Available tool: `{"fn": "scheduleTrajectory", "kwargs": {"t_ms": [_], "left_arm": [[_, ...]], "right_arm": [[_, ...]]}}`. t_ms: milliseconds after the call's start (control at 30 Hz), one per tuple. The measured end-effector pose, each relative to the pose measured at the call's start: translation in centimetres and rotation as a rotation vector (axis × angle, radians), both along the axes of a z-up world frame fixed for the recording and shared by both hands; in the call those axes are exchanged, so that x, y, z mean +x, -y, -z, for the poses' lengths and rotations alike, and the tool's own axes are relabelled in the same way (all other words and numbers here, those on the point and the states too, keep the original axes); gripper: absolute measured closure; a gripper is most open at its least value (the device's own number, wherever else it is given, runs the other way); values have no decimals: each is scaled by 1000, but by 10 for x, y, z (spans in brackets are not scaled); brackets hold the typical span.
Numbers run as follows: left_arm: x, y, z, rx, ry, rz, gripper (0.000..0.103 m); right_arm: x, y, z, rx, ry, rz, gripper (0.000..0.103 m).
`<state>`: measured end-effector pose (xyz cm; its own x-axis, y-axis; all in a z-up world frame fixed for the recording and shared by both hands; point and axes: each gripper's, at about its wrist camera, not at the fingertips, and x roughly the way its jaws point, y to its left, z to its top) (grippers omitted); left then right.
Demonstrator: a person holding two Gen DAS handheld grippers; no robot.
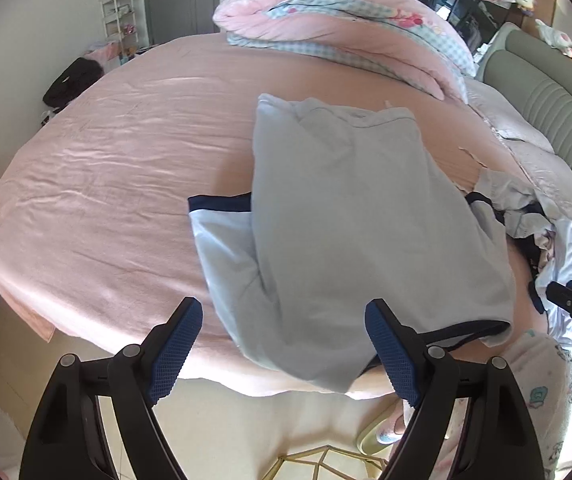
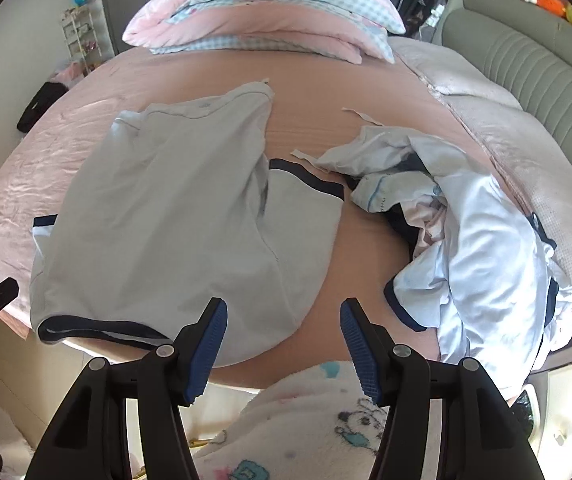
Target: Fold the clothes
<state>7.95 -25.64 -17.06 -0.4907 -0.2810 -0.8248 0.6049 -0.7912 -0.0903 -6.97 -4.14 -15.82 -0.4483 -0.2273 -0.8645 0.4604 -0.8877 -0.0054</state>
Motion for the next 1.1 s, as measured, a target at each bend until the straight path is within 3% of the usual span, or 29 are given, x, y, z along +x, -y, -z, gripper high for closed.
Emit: {"fn": "scheduleTrajectory", "kwargs": {"t_ms": [400,1100], "left_arm": [[22,55,25,66,35,-152,20],[6,104,77,247,46,-215,20]], "right_arm": [[-37,-27,20,-52,92,106,45],[-96,-34,65,-159,263,224,45]]}}
